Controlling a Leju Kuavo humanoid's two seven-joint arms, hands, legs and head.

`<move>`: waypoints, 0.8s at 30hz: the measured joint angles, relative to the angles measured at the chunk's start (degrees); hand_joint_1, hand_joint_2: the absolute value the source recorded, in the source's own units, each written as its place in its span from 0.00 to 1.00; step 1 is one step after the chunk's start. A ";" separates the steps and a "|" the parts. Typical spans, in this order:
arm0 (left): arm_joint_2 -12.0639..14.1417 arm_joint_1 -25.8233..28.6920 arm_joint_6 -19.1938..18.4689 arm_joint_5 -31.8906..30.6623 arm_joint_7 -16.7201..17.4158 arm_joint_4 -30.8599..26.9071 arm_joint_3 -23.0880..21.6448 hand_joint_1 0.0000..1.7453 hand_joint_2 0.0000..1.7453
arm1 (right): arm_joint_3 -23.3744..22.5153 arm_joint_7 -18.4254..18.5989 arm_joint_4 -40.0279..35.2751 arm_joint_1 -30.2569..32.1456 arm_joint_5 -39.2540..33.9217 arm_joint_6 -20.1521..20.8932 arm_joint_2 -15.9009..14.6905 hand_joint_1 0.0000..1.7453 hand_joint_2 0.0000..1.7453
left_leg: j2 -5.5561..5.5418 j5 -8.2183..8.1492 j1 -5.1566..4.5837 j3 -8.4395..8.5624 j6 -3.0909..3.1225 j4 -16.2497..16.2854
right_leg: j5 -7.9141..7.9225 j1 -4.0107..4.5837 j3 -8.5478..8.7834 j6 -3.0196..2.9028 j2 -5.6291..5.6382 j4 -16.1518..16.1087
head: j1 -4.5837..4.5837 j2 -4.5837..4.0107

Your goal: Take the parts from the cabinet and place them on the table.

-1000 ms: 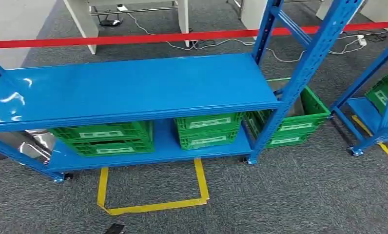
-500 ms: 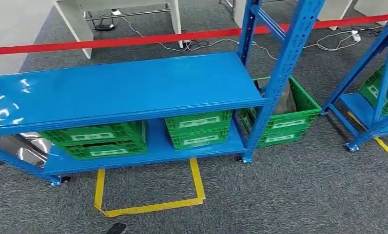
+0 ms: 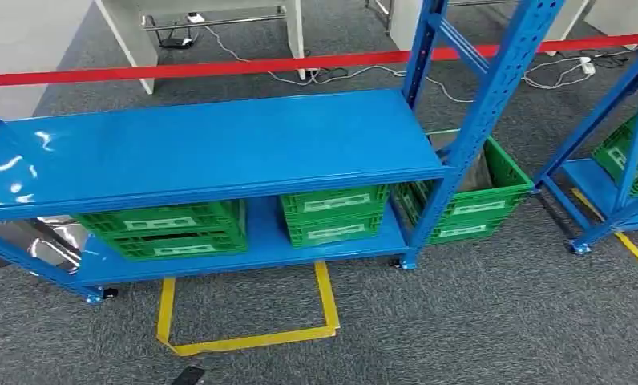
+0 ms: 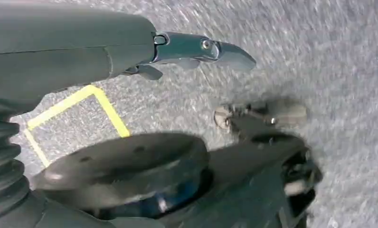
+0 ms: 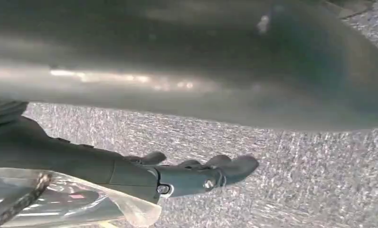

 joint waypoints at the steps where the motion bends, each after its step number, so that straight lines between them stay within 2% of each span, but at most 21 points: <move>1: 0.00 0.02 -0.07 0.00 -0.02 0.02 0.00 0.00 1.00 | 0.02 0.00 0.00 0.03 0.00 0.04 0.00 0.00 0.00 | -0.10 -0.02 0.00 -0.14 0.00 0.02 | -2.06 -0.16 -2.04 0.24 0.00 4.47 | -0.04 0.00; 2: -0.04 0.13 -0.13 -0.02 -0.02 0.02 0.00 0.00 1.00 | 0.02 0.02 0.00 0.11 0.00 0.04 -0.04 0.00 0.00 | -0.19 -0.04 0.00 -0.23 -0.06 0.06 | -3.77 -0.35 -4.10 0.61 -0.01 8.67 | -0.07 0.00; 3: -0.04 0.22 -0.13 0.00 0.00 0.02 0.00 0.00 1.00 | 0.02 0.00 0.00 0.19 0.00 0.04 -0.04 0.00 0.00 | -0.35 -0.03 0.08 -0.28 -0.15 0.14 | -3.83 -0.50 -4.92 0.93 -0.03 10.26 | -0.09 0.00; 4: -0.09 0.28 -0.13 -0.02 -0.02 0.02 0.00 0.00 1.00 | 0.02 0.02 0.00 0.24 -0.02 0.04 -0.09 0.00 0.00 | -0.55 -0.14 0.30 -0.30 -0.52 0.36 | -2.47 -0.68 -4.26 1.27 -0.04 8.97 | -0.09 0.00; 5: -0.11 0.29 -0.13 0.00 -0.02 0.02 0.00 0.00 1.00 | 0.02 0.02 0.00 0.23 -0.02 0.04 -0.15 0.00 0.00 | -0.81 -0.37 0.67 -0.40 -1.05 0.84 | -0.02 -0.97 -2.27 1.68 -0.03 5.19 | -0.09 0.00; 6: -0.15 0.26 -0.13 -0.02 0.00 0.02 0.00 0.00 1.00 | 0.02 0.02 0.00 0.22 -0.02 0.02 -0.22 0.00 0.00 | -1.12 -0.77 1.08 -0.58 -1.66 1.58 | 2.55 -1.30 0.49 2.12 -0.01 0.05 | -0.11 0.00; 7: -0.13 0.18 -0.13 0.00 -0.02 0.02 0.00 0.00 1.00 | 0.02 0.00 0.00 0.20 -0.02 0.02 -0.22 0.00 0.00 | -1.35 -1.38 1.35 -0.92 -2.52 2.83 | 4.11 -1.81 3.23 2.72 0.40 -5.05 | 0.00 0.00; 8: 0.26 0.07 -0.11 0.00 -0.02 0.00 0.02 0.00 1.00 | 0.02 0.00 0.02 0.08 0.00 0.09 0.02 0.00 0.00 | -1.70 -1.99 0.96 -1.65 -3.31 3.92 | 2.26 -1.36 3.32 2.86 2.03 -5.11 | 0.52 0.00; 9: 0.17 0.02 -0.11 0.00 -0.02 0.02 0.02 0.00 1.00 | 0.02 0.00 0.00 0.04 0.00 0.09 0.11 0.00 0.00 | -1.81 -2.40 0.97 -1.91 -3.48 4.60 | 2.43 -1.44 3.27 0.71 1.36 -4.81 | 0.30 0.00; 10: 0.15 0.05 -0.11 -0.02 -0.02 0.02 0.02 0.00 1.00 | 0.02 0.00 0.00 0.07 0.00 0.06 0.09 0.00 0.00 | -1.88 -2.37 0.98 -1.90 -3.60 4.55 | 2.18 -1.37 3.16 0.11 1.27 -4.52 | -0.29 0.00; 12: 0.15 0.18 -0.11 -0.02 -0.02 0.02 0.04 0.00 1.00 | 0.00 0.04 0.00 0.23 -0.02 0.04 0.07 0.00 0.00 | -2.20 -2.08 1.26 -2.00 -4.10 4.56 | 2.28 -1.25 3.24 -0.82 0.86 -4.10 | -0.30 0.00; 13: 0.15 0.29 -0.11 -0.02 0.00 0.02 0.04 0.00 1.00 | 0.00 0.02 0.00 0.16 -0.02 0.04 0.07 0.00 0.00 | -2.06 -2.52 1.40 -2.14 -4.26 5.05 | 2.54 -1.28 3.12 -1.35 0.52 -4.14 | -0.50 0.00; 14: 0.15 0.29 -0.11 -0.02 0.00 0.02 0.04 0.00 1.00 | 0.00 0.02 0.00 0.16 -0.02 0.04 0.07 0.00 0.00 | -1.56 -4.45 1.35 -3.07 -4.18 7.23 | 2.70 -1.16 3.05 -1.64 0.40 -4.14 | -0.66 0.00; 16: 0.15 0.16 -0.13 -0.02 0.00 0.02 0.04 0.00 1.00 | 0.00 0.02 0.00 0.24 -0.02 0.04 0.07 0.00 0.00 | -1.45 -9.72 1.17 -7.44 -4.14 17.15 | 2.75 -0.86 2.74 -1.84 -0.24 -4.13 | -0.96 0.00; 17: 0.15 0.15 -0.15 0.02 -0.02 0.02 0.04 0.00 1.00 | 0.00 0.02 0.00 0.27 -0.02 0.02 0.07 0.00 0.00 | -1.44 -11.40 1.11 -9.42 -4.03 21.57 | 2.74 -0.62 2.64 -1.87 -0.46 -4.13 | -0.94 0.00; 18: 0.15 0.15 -0.15 0.02 -0.02 0.02 0.07 0.00 1.00 | 0.00 0.02 0.00 0.27 -0.02 0.02 0.07 0.00 0.00 | -1.43 -11.84 0.99 -10.45 -3.80 23.97 | 2.70 -0.40 2.60 -1.96 -0.68 -4.12 | -0.92 0.00; 19: 0.15 0.11 -0.15 0.00 -0.02 0.02 0.07 0.00 1.00 | 0.00 0.02 0.00 0.26 -0.02 0.06 0.07 0.00 0.00 | -1.43 -10.92 0.84 -10.17 -3.45 23.52 | 2.66 -0.19 2.65 -2.02 -0.80 -4.12 | -0.94 0.00; 20: 0.15 0.10 -0.13 -0.02 0.00 0.02 0.07 0.00 1.00 | 0.00 0.06 0.00 0.19 -0.02 0.15 0.07 0.00 0.00 | -1.42 -8.60 0.59 -8.65 -2.91 20.45 | 2.62 0.03 2.77 -2.08 -0.83 -4.12 | -0.92 0.00; 22: 0.18 0.24 -0.11 -0.09 0.00 0.02 0.07 0.00 1.00 | 0.00 0.11 0.00 0.09 0.00 0.17 0.07 0.00 0.00 | -1.41 -3.24 -0.17 -4.12 -1.38 10.44 | 2.54 0.28 3.11 -2.17 -0.79 -4.14 | -0.94 0.00; 23: 0.31 0.26 0.02 -0.09 0.00 0.02 0.07 0.00 1.00 | 0.00 0.15 0.02 0.13 0.04 0.20 0.20 0.00 0.00 | -1.25 -3.02 -0.70 -2.75 -0.31 7.53 | 2.52 0.11 2.74 -2.17 -0.84 -4.20 | -0.81 0.00; 24: 0.39 0.20 0.07 -0.13 0.00 0.02 0.09 0.00 1.00 | 0.00 0.22 0.00 0.07 0.07 0.24 0.26 0.00 0.00 | -1.11 -3.05 -0.77 -2.69 -0.12 6.61 | 2.47 0.52 2.61 -1.95 -0.85 -4.06 | -0.85 0.00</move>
